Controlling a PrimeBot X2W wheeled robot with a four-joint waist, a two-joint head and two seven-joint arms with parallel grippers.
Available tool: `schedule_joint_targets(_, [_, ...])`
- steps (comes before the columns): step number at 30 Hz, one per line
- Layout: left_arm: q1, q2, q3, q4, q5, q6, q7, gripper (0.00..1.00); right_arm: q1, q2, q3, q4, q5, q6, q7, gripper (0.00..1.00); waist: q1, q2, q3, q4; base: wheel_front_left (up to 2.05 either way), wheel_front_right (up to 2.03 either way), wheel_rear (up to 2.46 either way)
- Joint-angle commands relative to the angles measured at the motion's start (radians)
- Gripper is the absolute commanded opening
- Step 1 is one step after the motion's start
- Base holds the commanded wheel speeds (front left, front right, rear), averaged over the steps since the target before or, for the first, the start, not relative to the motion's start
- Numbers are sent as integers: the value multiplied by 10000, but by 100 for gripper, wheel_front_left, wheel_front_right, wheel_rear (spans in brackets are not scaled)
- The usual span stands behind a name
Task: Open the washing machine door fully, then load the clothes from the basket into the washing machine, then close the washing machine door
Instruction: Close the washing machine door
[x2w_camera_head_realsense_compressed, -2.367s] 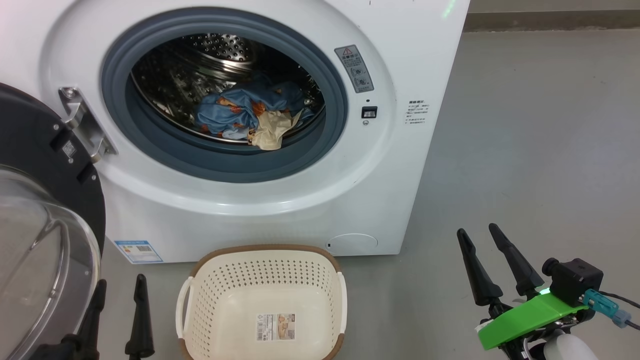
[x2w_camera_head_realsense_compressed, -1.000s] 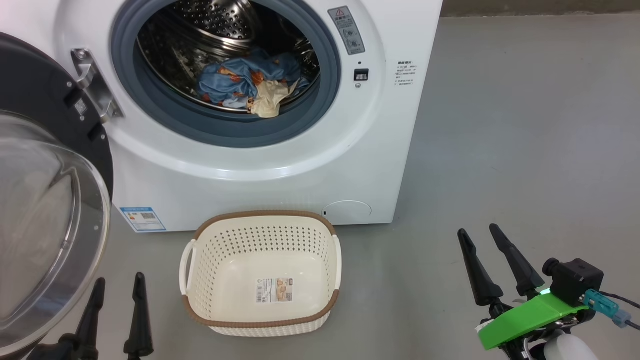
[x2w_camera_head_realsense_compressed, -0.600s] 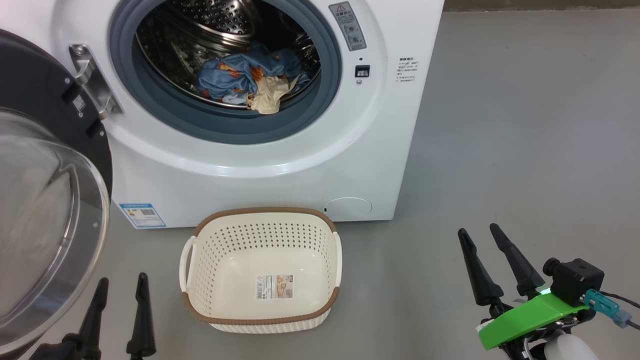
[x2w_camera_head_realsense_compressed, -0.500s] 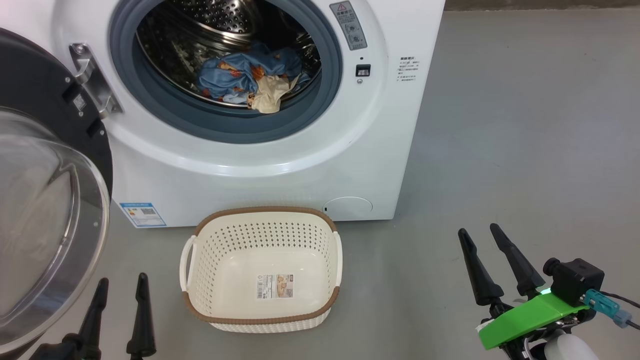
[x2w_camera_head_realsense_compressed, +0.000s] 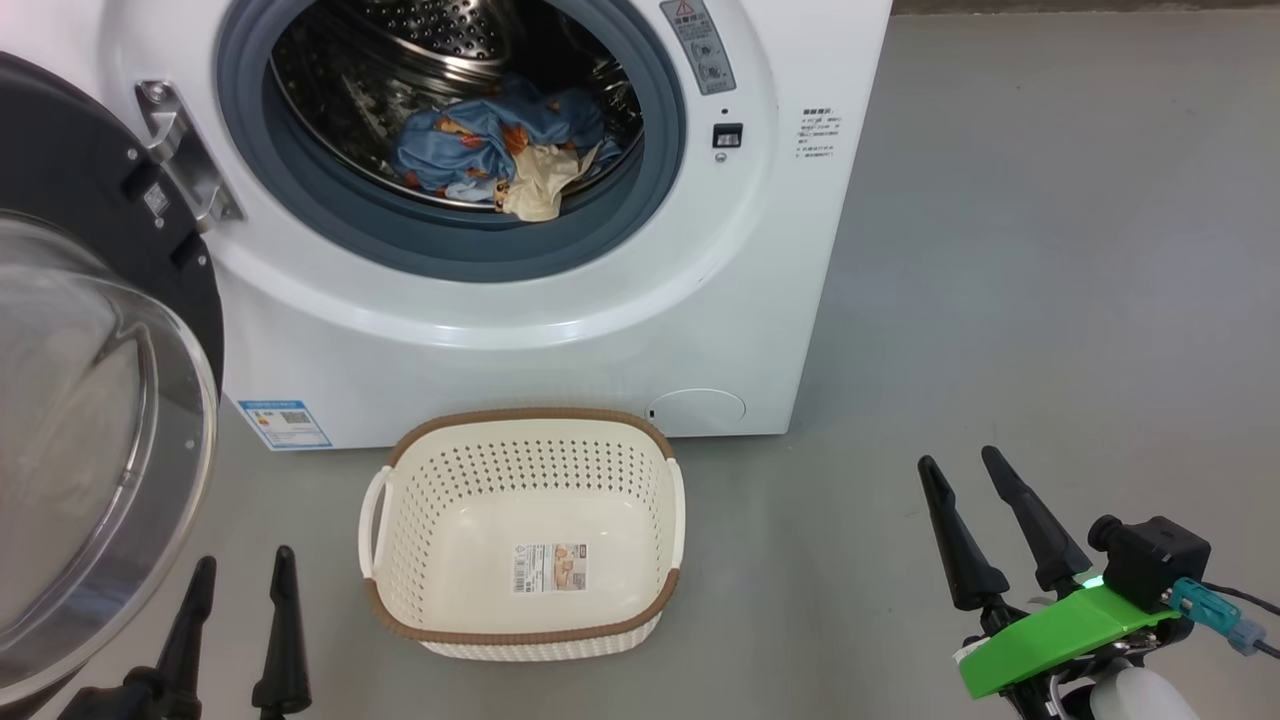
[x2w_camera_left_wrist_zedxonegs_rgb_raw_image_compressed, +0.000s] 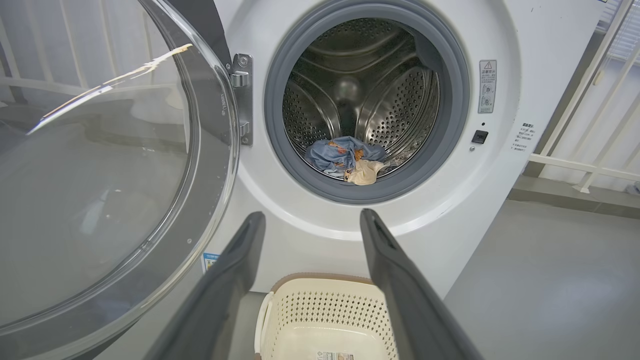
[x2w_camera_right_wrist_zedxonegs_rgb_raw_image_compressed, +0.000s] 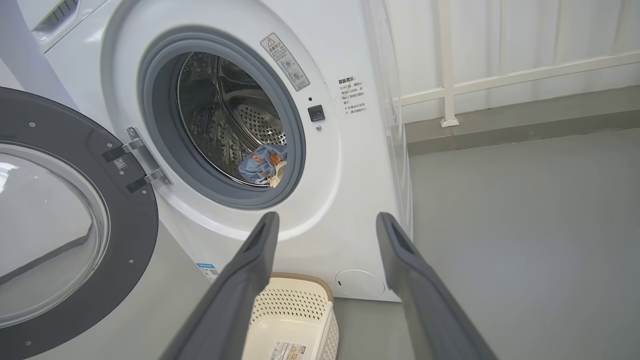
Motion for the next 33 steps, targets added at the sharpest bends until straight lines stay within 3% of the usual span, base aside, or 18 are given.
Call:
schedule_joint_targets(1, [-430, 111, 351, -182, 78, -32, -122, 100, -220, -20, 215, -250, -40, 63, -48, 100, 0, 0, 10, 3, 0, 0, 0])
schedule_joint_targets(16, [-490, 69, 480, -22, 224, -32, -122, 100, -192, 11, 232, -220, -34, 63, -48, 100, 0, 0, -88, 288, 0, 0, 0])
schedule_joint_targets(33, [-297, -62, 720, 123, 378, 204, -122, 100, -80, -10, 445, -132, 88, 63, -48, 100, 0, 0, -380, 1765, 0, 0, 0])
